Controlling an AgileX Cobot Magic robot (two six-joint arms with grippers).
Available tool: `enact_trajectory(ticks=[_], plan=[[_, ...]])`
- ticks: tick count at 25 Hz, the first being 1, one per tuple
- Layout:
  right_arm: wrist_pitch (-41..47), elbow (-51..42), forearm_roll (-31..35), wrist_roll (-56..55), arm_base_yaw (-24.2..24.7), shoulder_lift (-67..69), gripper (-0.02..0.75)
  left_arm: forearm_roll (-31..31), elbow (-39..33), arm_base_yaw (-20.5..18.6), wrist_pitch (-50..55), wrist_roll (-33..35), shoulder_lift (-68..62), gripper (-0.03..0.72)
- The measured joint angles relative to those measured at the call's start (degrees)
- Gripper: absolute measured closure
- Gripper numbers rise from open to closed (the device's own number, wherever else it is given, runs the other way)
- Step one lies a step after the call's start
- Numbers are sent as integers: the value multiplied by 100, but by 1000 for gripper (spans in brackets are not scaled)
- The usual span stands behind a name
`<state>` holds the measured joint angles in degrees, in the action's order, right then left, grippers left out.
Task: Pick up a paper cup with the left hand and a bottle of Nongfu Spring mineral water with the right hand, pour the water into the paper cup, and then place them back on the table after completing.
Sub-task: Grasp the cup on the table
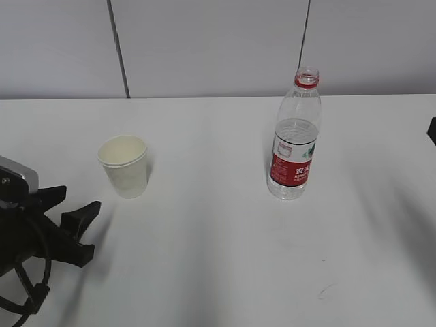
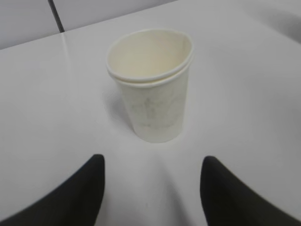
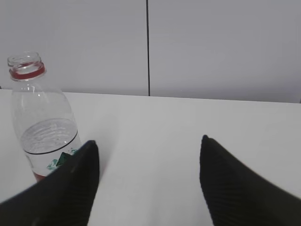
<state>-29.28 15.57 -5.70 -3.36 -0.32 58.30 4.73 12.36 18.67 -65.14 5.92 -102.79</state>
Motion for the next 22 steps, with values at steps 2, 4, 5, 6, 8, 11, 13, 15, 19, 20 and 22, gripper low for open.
enact_trajectory(ticks=[2,4,5,6,8,11,13,15,19,20,22], plan=[[0,0,0,0,0,0,242,32,7,0,0,0,0,280],[0,0,0,0,0,0,242,138,103,0,-2,0,-28,278],[0,0,0,0,0,0,242,192,173,0,-6,-35,-62,270],[0,0,0,0,0,0,242,239,264,0,-14,-127,-122,251],[0,0,0,0,0,0,242,267,454,0,-14,-351,-249,202],[0,0,0,0,0,0,242,234,730,0,-19,-535,-505,136],[0,0,0,0,0,0,242,234,930,0,-24,-592,-719,120],[0,0,0,0,0,0,242,234,1162,0,-24,-592,-952,113],[0,0,0,0,0,0,242,234,1656,0,-18,-592,-1387,111],[0,0,0,0,0,0,242,234,1799,0,-18,-592,-1495,111],[0,0,0,0,0,0,242,234,2094,0,-18,-668,-1721,111]])
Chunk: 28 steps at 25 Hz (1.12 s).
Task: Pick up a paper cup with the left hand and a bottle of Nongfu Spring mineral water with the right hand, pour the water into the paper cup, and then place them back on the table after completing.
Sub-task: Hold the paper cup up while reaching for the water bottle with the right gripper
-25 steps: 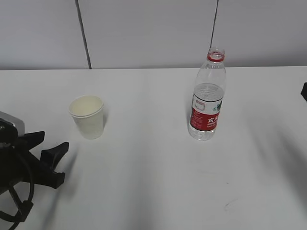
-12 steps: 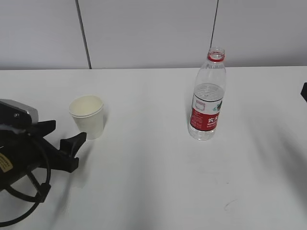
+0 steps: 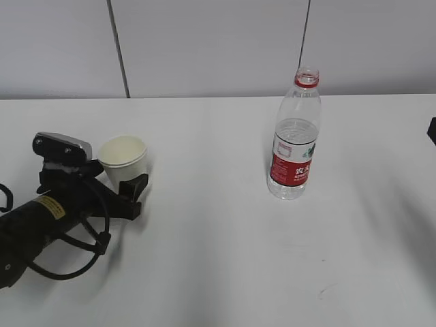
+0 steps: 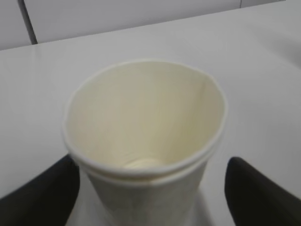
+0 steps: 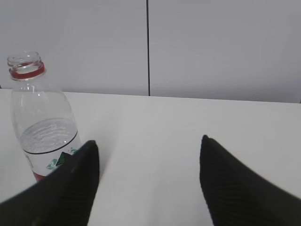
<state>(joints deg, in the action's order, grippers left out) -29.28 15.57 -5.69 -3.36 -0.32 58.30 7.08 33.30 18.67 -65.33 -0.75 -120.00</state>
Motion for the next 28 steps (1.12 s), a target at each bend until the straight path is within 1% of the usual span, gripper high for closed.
enact_trajectory(ticks=[5,10,12,16,19,24,28], plan=[[0,0,0,0,0,0,242,0,547,0,0,-78,-441,110],[0,0,0,0,0,0,242,0,682,0,6,-84,-571,129],[0,0,0,0,0,0,243,-11,689,0,6,-84,-571,162],[0,0,-20,0,0,0,243,-4,689,0,-6,-84,-571,268],[0,0,-61,0,0,0,243,37,689,0,-18,-84,-571,300],[-126,0,-532,-151,0,0,242,57,689,0,-18,-84,-571,308],[-171,0,-1070,-676,0,29,237,73,689,0,-18,-84,-571,308]])
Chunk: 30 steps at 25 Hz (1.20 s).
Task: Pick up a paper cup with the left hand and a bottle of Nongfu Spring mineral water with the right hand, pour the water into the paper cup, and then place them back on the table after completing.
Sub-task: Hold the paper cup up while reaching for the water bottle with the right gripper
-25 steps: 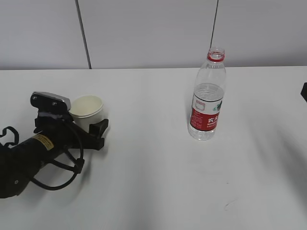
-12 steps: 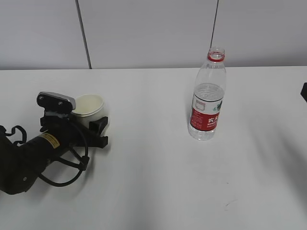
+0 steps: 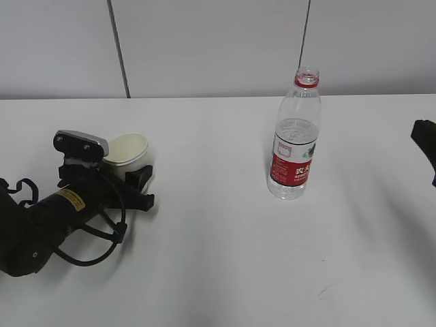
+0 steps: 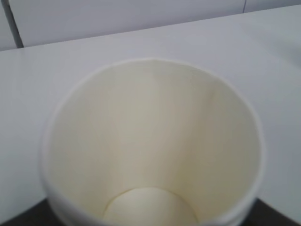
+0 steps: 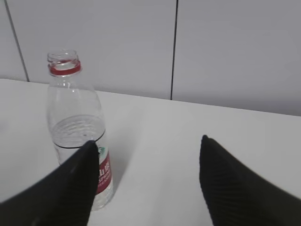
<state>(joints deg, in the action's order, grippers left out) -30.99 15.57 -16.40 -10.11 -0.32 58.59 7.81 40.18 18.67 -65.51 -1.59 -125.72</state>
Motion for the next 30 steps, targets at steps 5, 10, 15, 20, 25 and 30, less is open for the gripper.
enact_trajectory(ticks=[5,10,15,20,25,30], plan=[[-9,0,-324,-696,0,403,132,100,0,0,0,-6,0,309],[-622,0,-731,-1050,0,1088,94,116,0,0,-1,-19,0,310],[-1182,227,-977,-1138,0,2079,94,120,0,0,-6,-19,0,310],[-1889,714,-1198,-1146,0,3153,93,127,0,0,-6,-19,0,311],[-2305,1218,-1324,-1160,0,4110,93,127,0,0,-12,-19,0,311],[-2553,1646,-1556,-1160,0,4710,93,127,0,0,-12,-19,0,311]])
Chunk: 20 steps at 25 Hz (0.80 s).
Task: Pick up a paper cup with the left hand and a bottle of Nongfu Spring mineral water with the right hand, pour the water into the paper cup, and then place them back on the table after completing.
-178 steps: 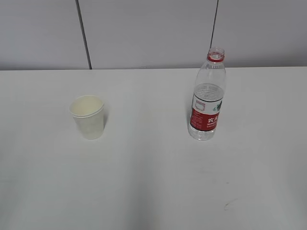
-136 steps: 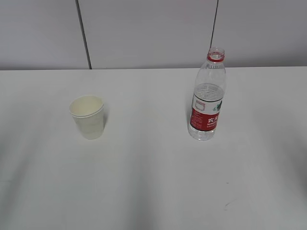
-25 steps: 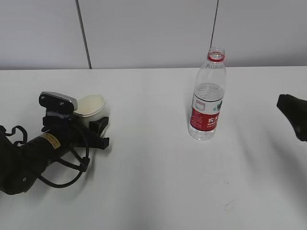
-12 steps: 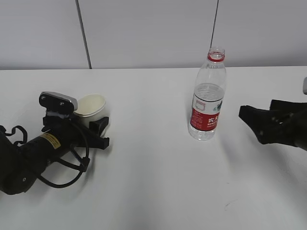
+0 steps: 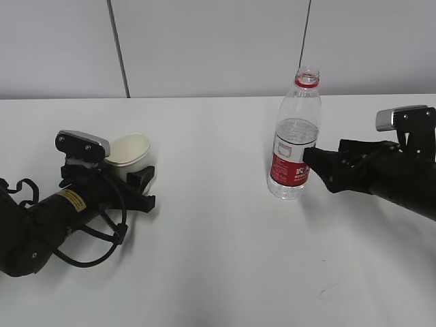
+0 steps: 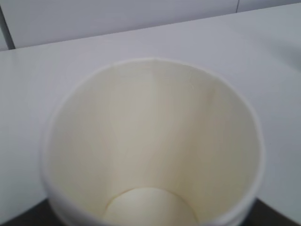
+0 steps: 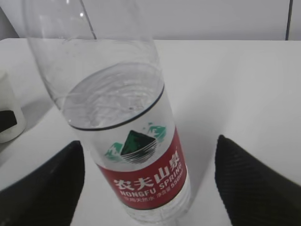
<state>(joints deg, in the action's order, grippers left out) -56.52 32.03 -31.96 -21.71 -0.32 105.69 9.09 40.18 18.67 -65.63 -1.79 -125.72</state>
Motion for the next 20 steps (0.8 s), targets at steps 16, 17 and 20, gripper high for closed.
enact_trajectory(ticks=[16,17,20], plan=[[-292,1422,-380,-14,-460,1350,92,8,0,0,0,0,0,311],[-304,1481,-380,-14,-470,1405,92,7,0,0,0,0,0,311],[-314,1628,-390,-14,-470,1515,92,7,0,0,0,0,0,311]])
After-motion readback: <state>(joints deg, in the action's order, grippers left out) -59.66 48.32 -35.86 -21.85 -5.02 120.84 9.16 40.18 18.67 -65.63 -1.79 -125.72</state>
